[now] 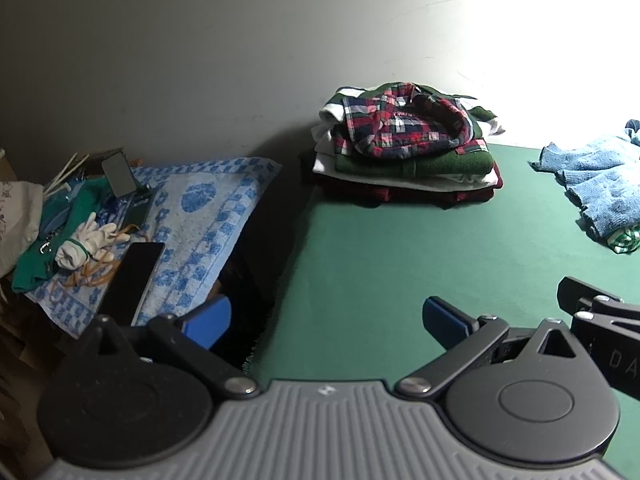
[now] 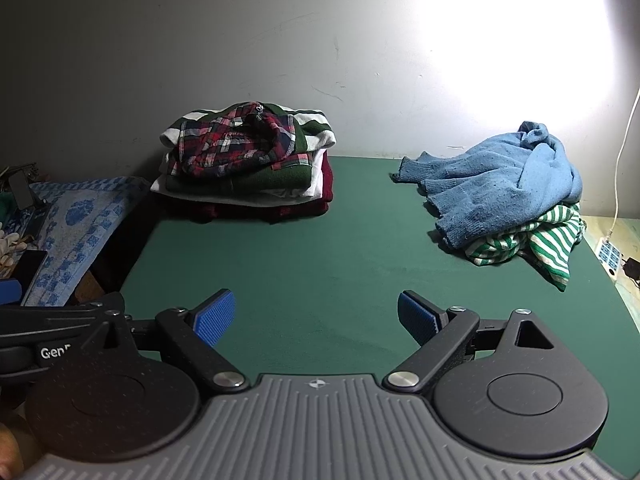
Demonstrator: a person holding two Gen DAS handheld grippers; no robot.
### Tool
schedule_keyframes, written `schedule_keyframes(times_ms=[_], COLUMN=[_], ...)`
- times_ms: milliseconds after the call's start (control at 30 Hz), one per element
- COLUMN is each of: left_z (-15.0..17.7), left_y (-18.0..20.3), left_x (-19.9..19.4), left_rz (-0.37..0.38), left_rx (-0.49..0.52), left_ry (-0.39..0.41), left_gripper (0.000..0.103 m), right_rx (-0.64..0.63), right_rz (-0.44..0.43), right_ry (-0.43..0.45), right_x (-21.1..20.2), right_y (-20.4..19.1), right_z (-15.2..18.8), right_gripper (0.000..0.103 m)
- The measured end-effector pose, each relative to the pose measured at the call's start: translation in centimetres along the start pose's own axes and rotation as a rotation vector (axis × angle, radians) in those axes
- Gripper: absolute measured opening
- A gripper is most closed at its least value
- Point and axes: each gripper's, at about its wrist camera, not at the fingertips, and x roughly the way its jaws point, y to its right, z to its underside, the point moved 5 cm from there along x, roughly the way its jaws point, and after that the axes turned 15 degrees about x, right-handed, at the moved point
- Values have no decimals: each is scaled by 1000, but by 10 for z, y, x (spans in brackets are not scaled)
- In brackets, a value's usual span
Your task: Fold clothes
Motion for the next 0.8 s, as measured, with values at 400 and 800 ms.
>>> schedule_keyframes(times_ms=[400,800], left_z=[0,1], left_y=[-1,1], left_x=[4,6], left_rz=[6,10], left_rx=[-4,0], left_ry=[-13,-20], left_gripper=[103,103], right_rx=[-6,-1], right_rz=[-1,-3], right_ry=[-1,-10], right_x=[1,4], right_y=[-2,-1], right_z=[0,1], right_gripper=[91,91])
